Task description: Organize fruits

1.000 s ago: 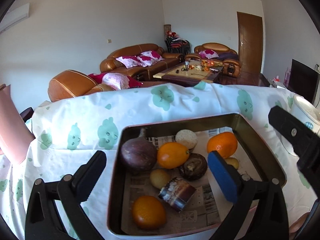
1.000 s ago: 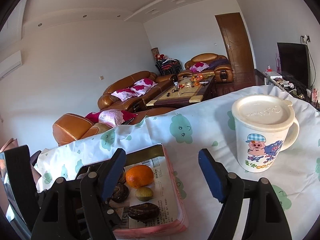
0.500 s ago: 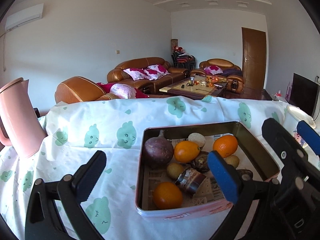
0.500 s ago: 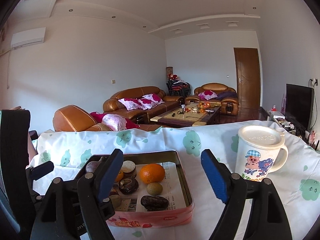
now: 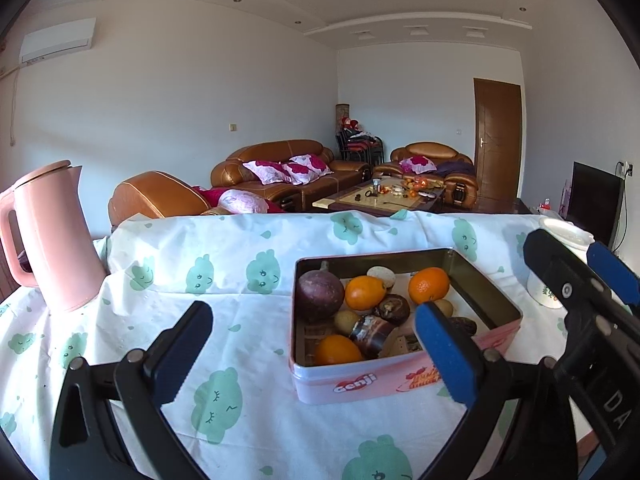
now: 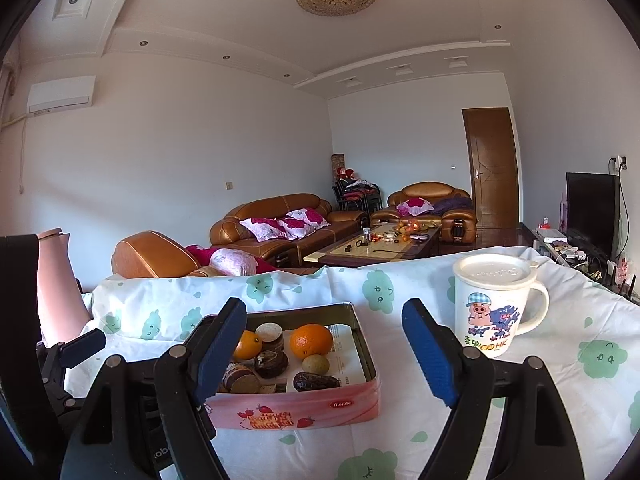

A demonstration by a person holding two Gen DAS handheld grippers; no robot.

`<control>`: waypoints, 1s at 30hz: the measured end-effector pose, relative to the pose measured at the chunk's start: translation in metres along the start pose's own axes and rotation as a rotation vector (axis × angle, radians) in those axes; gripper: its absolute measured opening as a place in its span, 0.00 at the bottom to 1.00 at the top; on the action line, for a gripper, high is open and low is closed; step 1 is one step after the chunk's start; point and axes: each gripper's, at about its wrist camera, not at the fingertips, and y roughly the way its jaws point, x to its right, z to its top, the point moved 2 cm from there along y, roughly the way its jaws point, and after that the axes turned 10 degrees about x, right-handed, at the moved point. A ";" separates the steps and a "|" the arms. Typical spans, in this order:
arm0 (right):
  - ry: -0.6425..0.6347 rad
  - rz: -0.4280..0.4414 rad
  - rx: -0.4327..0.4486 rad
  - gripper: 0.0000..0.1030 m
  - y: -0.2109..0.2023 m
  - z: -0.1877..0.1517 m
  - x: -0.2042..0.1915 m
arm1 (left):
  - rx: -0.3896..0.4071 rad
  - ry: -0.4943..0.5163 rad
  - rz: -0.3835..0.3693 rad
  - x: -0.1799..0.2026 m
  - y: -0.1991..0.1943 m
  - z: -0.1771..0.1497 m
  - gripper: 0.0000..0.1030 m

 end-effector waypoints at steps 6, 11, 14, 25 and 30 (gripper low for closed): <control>0.006 -0.014 0.057 0.81 -0.021 0.003 0.000 | 0.048 0.003 -0.004 -0.001 -0.016 0.000 1.00; 0.015 -0.027 0.074 0.84 -0.027 0.005 0.002 | 0.053 -0.008 0.001 -0.004 -0.018 0.000 1.00; 0.015 -0.029 0.075 0.84 -0.027 0.005 0.003 | 0.053 -0.010 0.003 -0.004 -0.017 0.000 1.00; 0.015 -0.032 0.073 0.84 -0.028 0.005 0.002 | 0.054 -0.011 0.003 -0.005 -0.017 0.000 1.00; 0.016 -0.033 0.073 0.84 -0.029 0.005 0.001 | 0.054 -0.010 0.002 -0.005 -0.017 0.000 1.00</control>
